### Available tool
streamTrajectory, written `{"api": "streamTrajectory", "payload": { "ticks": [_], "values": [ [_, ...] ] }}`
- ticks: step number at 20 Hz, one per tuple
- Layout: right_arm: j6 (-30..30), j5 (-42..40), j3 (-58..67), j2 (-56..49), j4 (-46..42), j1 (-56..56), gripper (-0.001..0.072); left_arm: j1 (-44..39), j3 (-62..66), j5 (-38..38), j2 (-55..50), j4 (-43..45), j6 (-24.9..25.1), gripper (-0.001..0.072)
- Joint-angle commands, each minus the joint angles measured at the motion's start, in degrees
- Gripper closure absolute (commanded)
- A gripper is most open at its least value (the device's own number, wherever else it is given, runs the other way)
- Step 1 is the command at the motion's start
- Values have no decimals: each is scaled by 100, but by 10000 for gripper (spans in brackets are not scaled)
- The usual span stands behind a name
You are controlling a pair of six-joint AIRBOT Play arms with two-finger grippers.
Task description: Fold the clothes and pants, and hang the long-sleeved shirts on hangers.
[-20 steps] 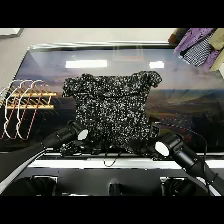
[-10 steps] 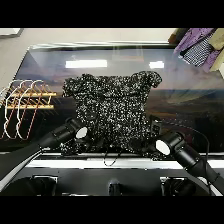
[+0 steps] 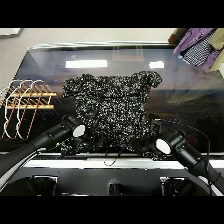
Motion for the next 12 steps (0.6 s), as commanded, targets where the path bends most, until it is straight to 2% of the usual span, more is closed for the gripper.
{"api": "streamTrajectory", "payload": {
  "ticks": [1,2,12],
  "values": [
    [-57,-96,7,2,-2,7,671,-4,11,129,-63,-31,4,605],
    [-57,-103,7,2,-2,7,671,-4,11,127,-111,-33,7,567],
    [-83,-70,7,2,20,7,671,-4,11,109,-339,-33,7,572]
  ]
}}
